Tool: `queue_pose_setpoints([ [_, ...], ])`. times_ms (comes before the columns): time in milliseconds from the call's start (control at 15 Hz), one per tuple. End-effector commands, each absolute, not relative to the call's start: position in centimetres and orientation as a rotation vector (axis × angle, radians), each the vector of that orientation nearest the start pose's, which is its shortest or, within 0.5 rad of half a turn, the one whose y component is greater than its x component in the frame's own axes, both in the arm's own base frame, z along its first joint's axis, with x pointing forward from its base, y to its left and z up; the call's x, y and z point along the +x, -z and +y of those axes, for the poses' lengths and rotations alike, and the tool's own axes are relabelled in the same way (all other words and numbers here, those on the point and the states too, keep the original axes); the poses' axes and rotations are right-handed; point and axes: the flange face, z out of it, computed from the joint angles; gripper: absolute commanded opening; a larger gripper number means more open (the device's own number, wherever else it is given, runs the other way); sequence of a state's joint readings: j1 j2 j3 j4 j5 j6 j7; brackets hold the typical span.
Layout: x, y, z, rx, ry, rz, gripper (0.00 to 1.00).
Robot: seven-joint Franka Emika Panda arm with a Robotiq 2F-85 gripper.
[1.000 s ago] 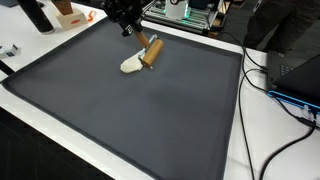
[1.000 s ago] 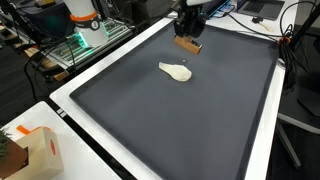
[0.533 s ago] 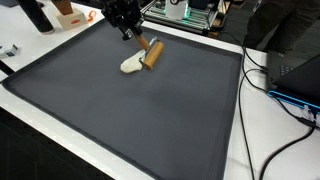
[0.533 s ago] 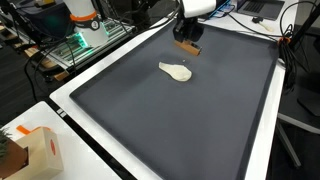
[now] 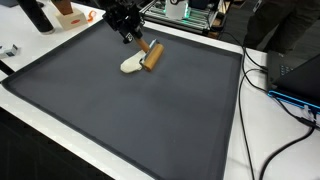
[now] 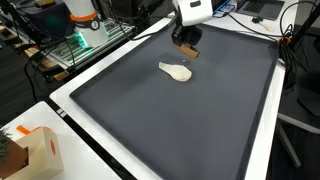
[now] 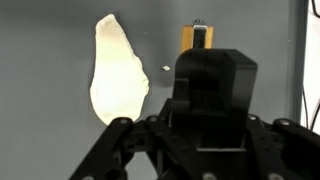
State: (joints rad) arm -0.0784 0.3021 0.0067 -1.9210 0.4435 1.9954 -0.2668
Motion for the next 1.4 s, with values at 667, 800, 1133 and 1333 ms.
queue_pose_setpoints([
  [667,59.2,-32.4,-1.6,-2.730,-0.194,0.093,0.24],
  [800,59.1,-32.6,-1.6,-2.738,-0.184,0.099,0.24],
  [1133,59.1,-33.3,-1.2,-2.772,-0.164,0.122,0.24],
  [1333,59.0,-33.8,-1.0,-2.799,-0.151,0.135,0.24],
])
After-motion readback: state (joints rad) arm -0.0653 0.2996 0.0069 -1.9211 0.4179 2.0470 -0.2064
